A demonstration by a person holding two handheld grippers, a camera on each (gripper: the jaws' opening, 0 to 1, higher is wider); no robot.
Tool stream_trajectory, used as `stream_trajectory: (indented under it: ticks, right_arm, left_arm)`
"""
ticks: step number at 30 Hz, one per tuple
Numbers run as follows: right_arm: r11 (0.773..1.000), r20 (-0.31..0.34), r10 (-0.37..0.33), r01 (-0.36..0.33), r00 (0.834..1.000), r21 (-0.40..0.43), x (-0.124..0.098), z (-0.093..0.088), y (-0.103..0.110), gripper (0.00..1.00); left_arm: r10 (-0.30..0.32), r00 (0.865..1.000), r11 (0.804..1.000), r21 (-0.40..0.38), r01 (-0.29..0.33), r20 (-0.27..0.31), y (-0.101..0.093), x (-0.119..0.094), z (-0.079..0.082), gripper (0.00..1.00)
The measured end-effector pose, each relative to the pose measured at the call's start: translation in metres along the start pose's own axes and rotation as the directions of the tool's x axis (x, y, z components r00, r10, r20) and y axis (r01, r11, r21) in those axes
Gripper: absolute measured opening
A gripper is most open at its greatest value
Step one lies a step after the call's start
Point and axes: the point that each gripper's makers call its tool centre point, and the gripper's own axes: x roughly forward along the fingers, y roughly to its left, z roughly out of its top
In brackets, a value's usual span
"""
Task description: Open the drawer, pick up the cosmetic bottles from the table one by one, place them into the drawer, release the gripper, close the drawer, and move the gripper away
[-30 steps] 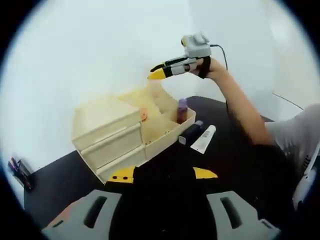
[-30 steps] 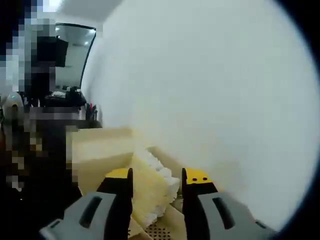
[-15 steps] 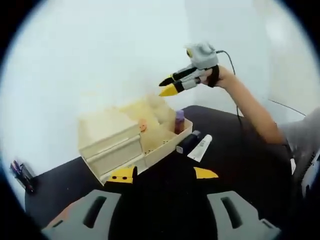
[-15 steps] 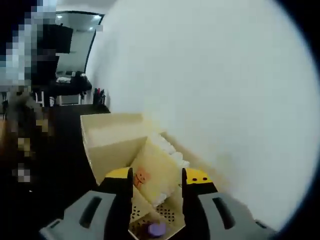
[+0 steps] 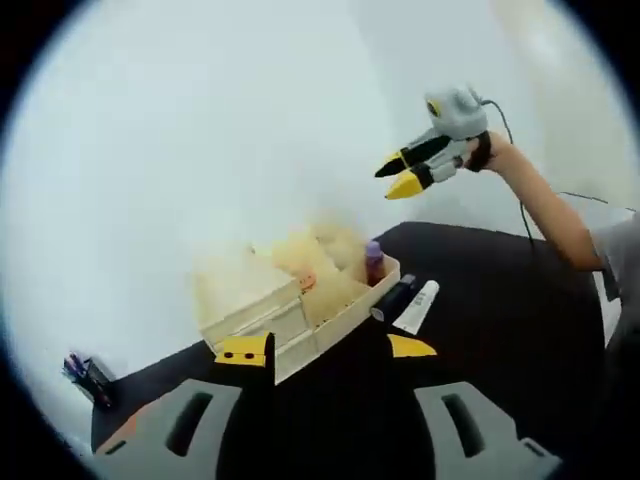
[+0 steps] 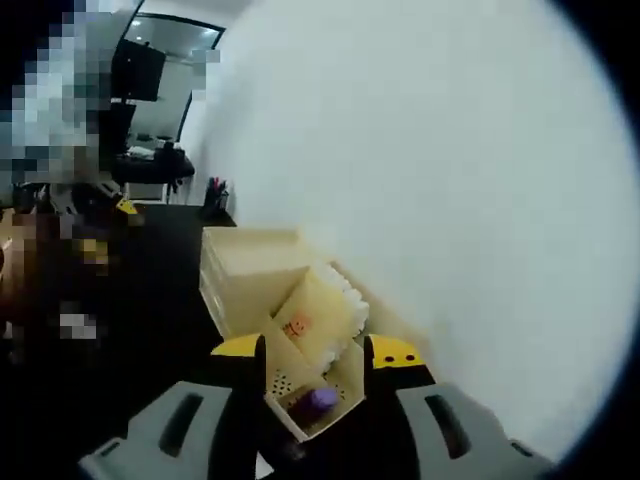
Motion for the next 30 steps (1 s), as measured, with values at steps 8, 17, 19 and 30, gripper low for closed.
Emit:
stream_trajectory:
  ticks: [8,17,19,30]
  right_arm:
    - [1.0,0.019,0.006,-0.006,1.0,-0.002,-0.008,-0.001,0.006,0.35]
    - [0.999,0.076,0.043,-0.044,0.996,0.02,0.004,0.007,0.022,0.35]
    - [0.999,0.082,0.044,-0.046,0.996,0.022,0.01,0.01,0.026,0.35]
    - [0.997,0.052,0.001,0.004,0.999,-0.082,0.022,0.005,0.018,0.35]
  left_arm:
    - [0.043,0.998,0.979,-0.2,-0.035,0.037,0.008,-0.022,-0.003,0.39]
    - [0.066,0.994,0.948,-0.316,-0.037,0.082,0.019,-0.01,-0.023,0.49]
    - [0.078,0.993,0.946,-0.322,-0.047,0.085,0.02,-0.004,-0.025,0.54]
    - [0.075,0.992,0.905,-0.424,-0.026,0.1,0.022,0.025,-0.032,0.55]
